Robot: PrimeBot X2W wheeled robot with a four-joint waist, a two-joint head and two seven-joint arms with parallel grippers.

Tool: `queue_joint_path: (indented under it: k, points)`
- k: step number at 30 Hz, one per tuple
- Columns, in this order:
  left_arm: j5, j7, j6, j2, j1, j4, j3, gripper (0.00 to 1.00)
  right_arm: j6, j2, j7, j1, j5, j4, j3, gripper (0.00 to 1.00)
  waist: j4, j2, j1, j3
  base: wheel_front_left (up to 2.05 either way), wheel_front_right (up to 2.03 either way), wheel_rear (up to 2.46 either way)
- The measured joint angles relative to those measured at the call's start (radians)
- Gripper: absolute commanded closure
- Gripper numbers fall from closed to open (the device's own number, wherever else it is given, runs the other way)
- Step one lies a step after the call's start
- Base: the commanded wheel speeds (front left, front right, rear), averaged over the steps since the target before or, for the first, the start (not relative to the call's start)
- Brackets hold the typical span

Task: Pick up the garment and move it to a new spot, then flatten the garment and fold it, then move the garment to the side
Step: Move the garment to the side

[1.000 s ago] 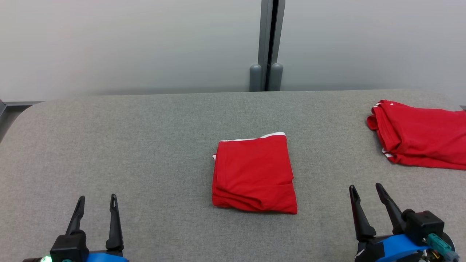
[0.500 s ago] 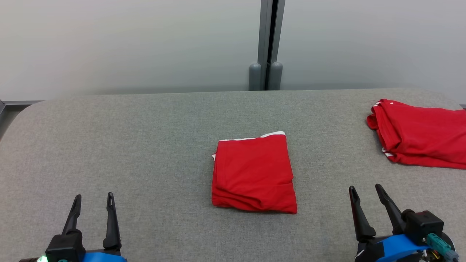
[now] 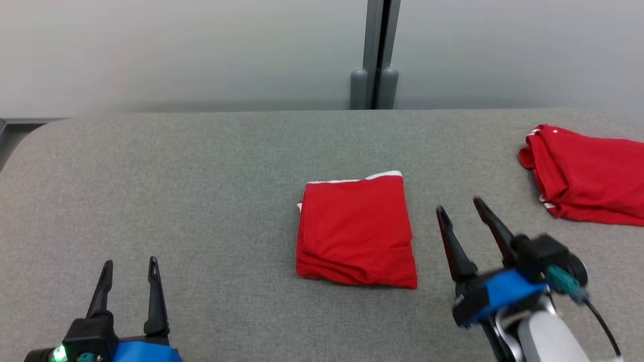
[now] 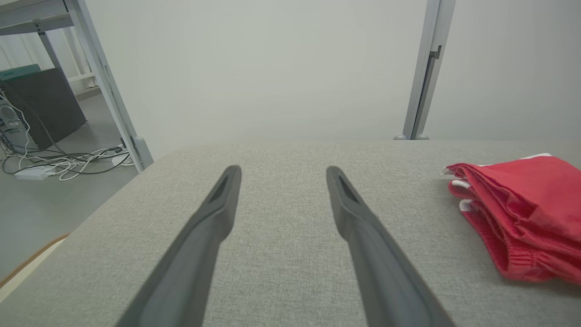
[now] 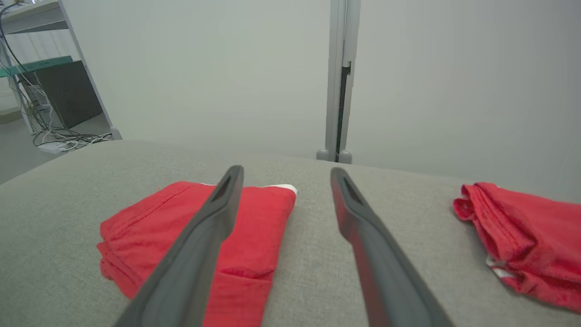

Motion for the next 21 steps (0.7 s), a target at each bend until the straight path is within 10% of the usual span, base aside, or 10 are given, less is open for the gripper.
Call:
queue_joint_path:
  k: [21]
  points:
    - [-0.023, -0.061, 0.005, -0.013, -0.119, 0.082, -0.053, 0.00, 0.000, 0.000, -0.002, -0.352, -0.002, 0.602, 0.089, 0.00, 0.085, 0.0001, 0.0002, 0.150, 0.00, 0.00, 0.00]
